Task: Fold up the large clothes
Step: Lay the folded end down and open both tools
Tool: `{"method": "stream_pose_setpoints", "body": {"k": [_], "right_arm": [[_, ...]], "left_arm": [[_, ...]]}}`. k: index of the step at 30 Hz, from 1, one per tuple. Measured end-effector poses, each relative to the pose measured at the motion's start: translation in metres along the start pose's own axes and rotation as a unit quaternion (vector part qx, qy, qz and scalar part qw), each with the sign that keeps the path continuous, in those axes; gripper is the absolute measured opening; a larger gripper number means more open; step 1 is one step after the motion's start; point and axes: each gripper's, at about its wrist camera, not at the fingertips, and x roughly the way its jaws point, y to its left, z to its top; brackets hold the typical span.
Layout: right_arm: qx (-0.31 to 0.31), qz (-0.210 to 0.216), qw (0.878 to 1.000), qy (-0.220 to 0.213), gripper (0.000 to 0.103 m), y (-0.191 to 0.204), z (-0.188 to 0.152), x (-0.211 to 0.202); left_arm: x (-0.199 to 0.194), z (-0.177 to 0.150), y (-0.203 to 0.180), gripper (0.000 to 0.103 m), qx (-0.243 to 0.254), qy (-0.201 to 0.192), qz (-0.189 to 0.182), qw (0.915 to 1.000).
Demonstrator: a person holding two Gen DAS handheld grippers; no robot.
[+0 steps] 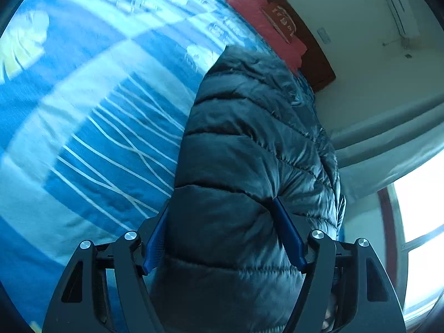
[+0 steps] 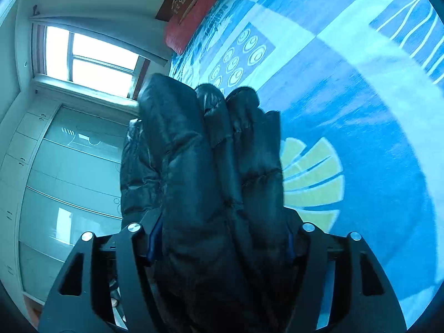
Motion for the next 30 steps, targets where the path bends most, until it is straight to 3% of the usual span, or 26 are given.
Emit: {"method": "stream_pose_setpoints", "body": {"k": [3,6,8,9,10,16,19,22,26,30], "right_arm": [[-0.023,-0.023,0.999,-0.018,0.066,0.009,-0.001,-0.022],[-0.066,-0.082,0.993,-0.060,0.065,0.033,-0.002,-0.048],[-0.100,-0.103,0.987,-0.066,0.053,0.052,0.000,-0.051],[-0.120,-0.118,0.984,-0.062,0.044,0.064,0.000,-0.049],[-0.135,-0.123,0.981,-0.059,0.042,0.072,0.001,-0.045],[-0.197,-0.153,0.967,-0.043,0.041,0.107,0.001,-0.012],[-0.210,-0.195,0.958,-0.026,0.041,0.105,0.004,0.010],[-0.220,-0.246,0.944,-0.002,0.038,0.094,0.004,0.031],[-0.237,-0.266,0.934,-0.008,0.038,0.097,0.000,0.035],[-0.251,-0.263,0.931,-0.037,0.039,0.115,-0.021,0.008]], "left_arm": [[-0.026,-0.003,-0.006,0.070,0.026,-0.034,0.025,0.9988],[-0.045,-0.004,-0.012,0.070,0.046,-0.054,0.033,0.9970],[-0.049,-0.006,-0.019,0.070,0.059,-0.050,0.039,0.9963],[-0.049,-0.007,-0.023,0.070,0.066,-0.043,0.039,0.9961],[-0.049,-0.010,-0.027,0.070,0.075,-0.037,0.041,0.9957],[-0.034,-0.020,-0.060,0.070,0.154,-0.030,0.083,0.9842],[-0.012,-0.022,-0.061,0.070,0.159,-0.005,0.094,0.9827],[0.002,-0.024,-0.063,0.079,0.179,-0.007,0.120,0.9764],[0.007,-0.024,-0.058,0.082,0.171,-0.004,0.122,0.9777],[-0.014,-0.031,-0.056,0.081,0.158,-0.008,0.120,0.9802]]}}
